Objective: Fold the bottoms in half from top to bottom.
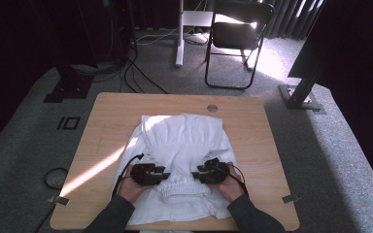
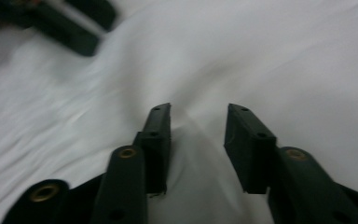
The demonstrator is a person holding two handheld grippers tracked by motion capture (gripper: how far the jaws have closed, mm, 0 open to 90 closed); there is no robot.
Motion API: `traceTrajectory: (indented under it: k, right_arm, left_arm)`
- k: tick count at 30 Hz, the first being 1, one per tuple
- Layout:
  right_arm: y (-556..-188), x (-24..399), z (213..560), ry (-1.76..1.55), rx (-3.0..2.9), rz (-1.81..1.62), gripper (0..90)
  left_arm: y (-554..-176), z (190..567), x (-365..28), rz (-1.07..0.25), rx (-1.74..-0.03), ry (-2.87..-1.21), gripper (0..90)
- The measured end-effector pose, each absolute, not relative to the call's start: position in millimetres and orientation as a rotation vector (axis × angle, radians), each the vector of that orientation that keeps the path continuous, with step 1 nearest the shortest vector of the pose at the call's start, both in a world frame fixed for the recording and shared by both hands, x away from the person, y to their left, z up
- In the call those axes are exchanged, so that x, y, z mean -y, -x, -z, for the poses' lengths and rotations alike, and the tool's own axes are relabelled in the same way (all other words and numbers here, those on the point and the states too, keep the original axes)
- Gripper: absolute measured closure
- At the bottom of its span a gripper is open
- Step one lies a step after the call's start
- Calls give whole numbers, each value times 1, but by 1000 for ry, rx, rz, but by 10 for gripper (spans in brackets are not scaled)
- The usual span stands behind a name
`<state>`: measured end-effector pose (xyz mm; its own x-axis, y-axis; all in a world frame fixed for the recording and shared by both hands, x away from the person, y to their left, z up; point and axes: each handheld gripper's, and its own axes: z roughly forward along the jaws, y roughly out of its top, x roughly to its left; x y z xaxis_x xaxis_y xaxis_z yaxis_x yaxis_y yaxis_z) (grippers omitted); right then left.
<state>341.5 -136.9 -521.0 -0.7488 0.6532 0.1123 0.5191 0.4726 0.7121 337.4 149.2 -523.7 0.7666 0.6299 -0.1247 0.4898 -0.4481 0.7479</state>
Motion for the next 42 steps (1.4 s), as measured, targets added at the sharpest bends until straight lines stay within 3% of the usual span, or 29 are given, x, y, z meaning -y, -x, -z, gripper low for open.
traceTrajectory:
  k: [2,4,5,9,12,16,21,36,42]
  right_arm:
    - [-356,146,514,-1052,-2434,-1133,542]
    - [-366,150,511,-1077,-2387,-1120,542]
    - [-389,156,508,-1127,-2316,-1128,510]
    - [-420,157,508,-1165,-2265,-1110,485]
    - [-453,153,520,-1232,-2246,-1076,484]
    - [-471,153,541,-1283,-2265,-1032,504]
    - [-467,156,549,-1315,-2274,-1016,521]
    - [-424,161,552,-1229,-2326,-1039,521]
    - [-422,161,552,-1219,-2326,-1038,522]
  left_arm:
    - [-348,510,-153,-297,-858,-2100,580]
    - [-348,510,-153,-297,-858,-2100,564]
    - [-375,494,-155,-412,-892,-2064,542]
    - [-405,495,-155,-492,-947,-2058,531]
    - [-440,516,-157,-523,-1056,-2066,532]
    - [-451,540,-162,-507,-1130,-2076,531]
    - [-444,552,-172,-454,-1147,-2018,541]
    - [-396,549,-175,-390,-1117,-2062,542]
    - [-410,517,-193,-557,-1159,-1958,461]
